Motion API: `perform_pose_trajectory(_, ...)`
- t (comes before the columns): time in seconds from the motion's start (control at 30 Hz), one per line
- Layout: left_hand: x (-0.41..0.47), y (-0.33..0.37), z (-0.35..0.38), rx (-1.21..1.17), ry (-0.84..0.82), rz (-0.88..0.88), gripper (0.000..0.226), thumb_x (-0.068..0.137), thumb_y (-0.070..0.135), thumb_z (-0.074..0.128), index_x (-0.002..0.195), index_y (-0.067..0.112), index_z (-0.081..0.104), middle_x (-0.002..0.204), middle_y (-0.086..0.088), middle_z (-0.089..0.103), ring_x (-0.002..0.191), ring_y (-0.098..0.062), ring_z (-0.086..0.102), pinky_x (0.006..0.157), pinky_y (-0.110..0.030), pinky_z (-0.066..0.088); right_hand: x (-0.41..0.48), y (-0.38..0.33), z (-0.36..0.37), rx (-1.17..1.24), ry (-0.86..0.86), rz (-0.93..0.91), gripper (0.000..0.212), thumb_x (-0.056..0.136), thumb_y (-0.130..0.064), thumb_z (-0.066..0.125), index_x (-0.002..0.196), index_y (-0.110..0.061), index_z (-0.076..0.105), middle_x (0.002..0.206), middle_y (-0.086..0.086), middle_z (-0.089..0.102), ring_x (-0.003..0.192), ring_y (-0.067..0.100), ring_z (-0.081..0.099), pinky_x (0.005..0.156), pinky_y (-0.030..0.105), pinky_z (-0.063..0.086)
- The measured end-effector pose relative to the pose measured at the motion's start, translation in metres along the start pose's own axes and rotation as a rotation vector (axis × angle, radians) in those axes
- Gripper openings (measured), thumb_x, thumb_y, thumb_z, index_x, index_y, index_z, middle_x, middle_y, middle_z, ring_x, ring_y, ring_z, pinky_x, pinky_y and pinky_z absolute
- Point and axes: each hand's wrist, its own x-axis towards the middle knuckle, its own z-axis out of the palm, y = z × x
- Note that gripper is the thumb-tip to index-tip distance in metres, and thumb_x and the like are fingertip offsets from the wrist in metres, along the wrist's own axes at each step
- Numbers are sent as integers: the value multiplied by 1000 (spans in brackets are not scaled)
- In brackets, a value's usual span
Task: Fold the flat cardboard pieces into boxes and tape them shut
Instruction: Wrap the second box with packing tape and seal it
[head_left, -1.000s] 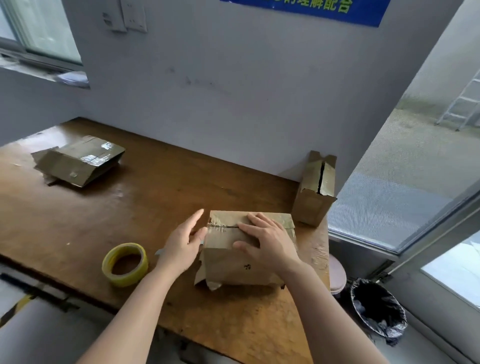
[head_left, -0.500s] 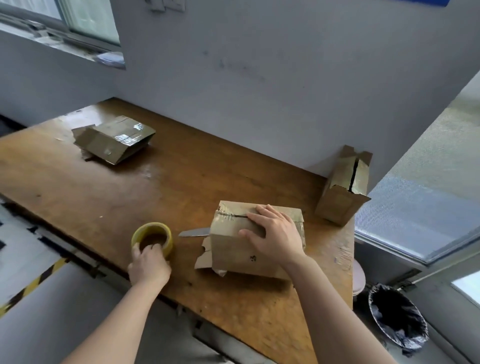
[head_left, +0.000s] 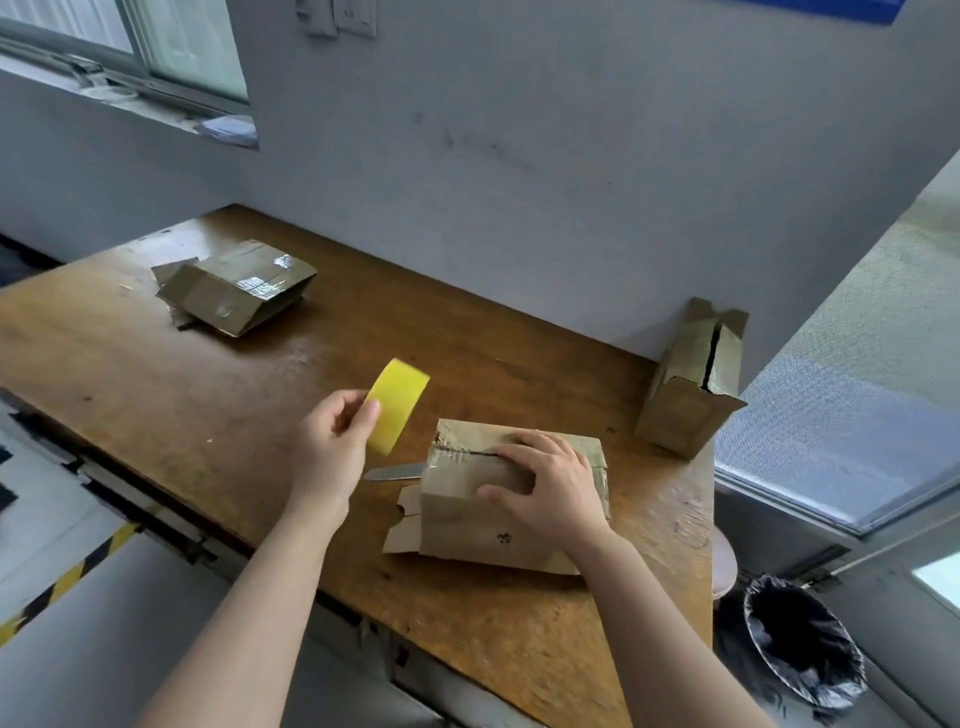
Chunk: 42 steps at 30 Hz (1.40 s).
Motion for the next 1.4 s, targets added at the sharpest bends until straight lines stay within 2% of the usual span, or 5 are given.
perform_pose_trajectory(0.23,-24,43,42,-311,-265,-303,11,94,30,59,94,27,69,95,3,67,97,-22,61,73,-50,58,-11,2,5,118,71,9,63,68,-66,69,123,-37,59,131,-19,51,128,8,38,109,38,28)
perform_pose_trajectory(0.47,-38,37,61,-350,-306,-566,18,97,24,55,113,26,61,123,-8,58,111,-34,58,83,-61,53,-19,0,1,395,140,124,124,58,-72,75,152,-36,3,143,-5,44,121,8,48,94,27,47)
perform_pose_trajectory(0.57,-35,36,62,-391,-302,-592,17,97,25,53,113,29,57,123,-9,56,111,-34,57,79,-62,54,-21,0,1,308,247,48,93,65,-71,69,144,-35,38,146,-5,36,121,5,43,86,14,40)
perform_pose_trajectory(0.77,-42,26,62,-52,-275,-11,19,94,22,59,104,37,64,109,2,62,98,-19,64,69,-40,61,-18,3,5,273,273,29,30,80,-47,74,102,-27,77,139,-9,47,113,-4,39,89,12,37)
perform_pose_trajectory(1.4,-32,33,75,622,-182,875,7,91,4,60,85,2,64,100,-14,66,94,-26,63,82,-25,50,-18,9,-2,254,150,-55,28,84,-43,71,108,-28,75,147,-7,43,128,11,49,99,37,49)
